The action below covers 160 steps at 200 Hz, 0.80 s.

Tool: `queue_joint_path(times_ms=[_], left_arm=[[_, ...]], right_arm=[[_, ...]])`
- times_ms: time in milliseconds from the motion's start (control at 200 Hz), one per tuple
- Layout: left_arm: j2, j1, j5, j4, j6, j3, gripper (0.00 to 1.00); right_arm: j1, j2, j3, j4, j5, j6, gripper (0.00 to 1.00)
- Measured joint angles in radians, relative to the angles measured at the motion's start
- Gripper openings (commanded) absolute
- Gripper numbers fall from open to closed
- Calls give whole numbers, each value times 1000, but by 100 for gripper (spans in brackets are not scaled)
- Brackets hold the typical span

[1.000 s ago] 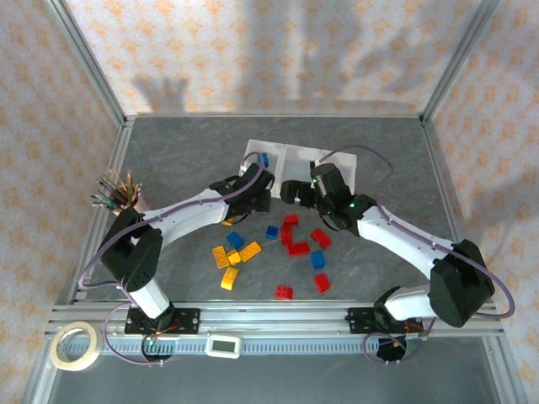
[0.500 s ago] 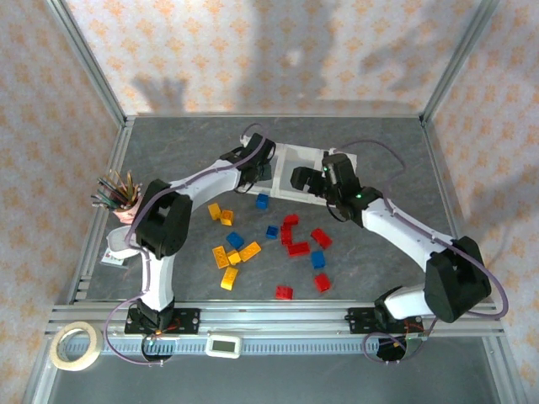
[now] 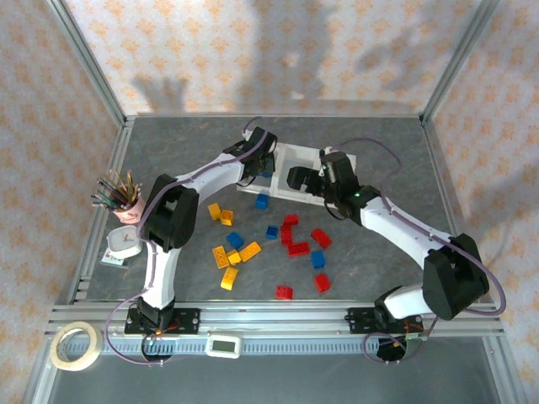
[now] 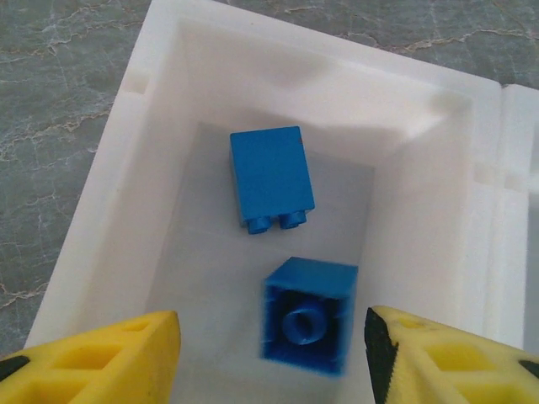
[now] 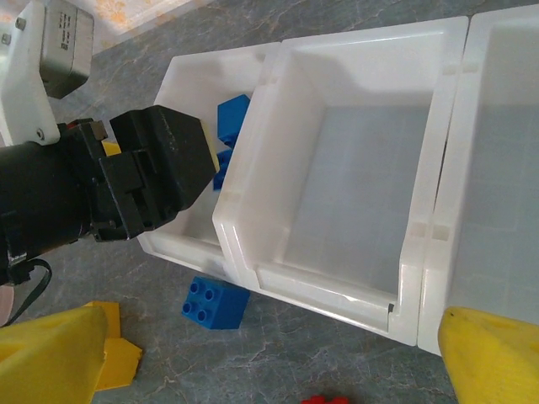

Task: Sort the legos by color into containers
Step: Place the lego in the container, then pick up the lego from the center of the table.

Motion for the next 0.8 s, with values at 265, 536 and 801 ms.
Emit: queue_joint_path(times_ms=[265, 536, 801], left_arm=[[-201, 0, 61, 18, -4, -167, 62], [-389, -11, 124, 81, -26, -407, 64], [-394, -93, 119, 125, -27, -544, 68]], right_arm=[[0, -6, 6, -11, -43, -24, 100], [0, -34, -106, 24, -115, -17, 100], [0, -35, -243, 72, -153, 12, 100]])
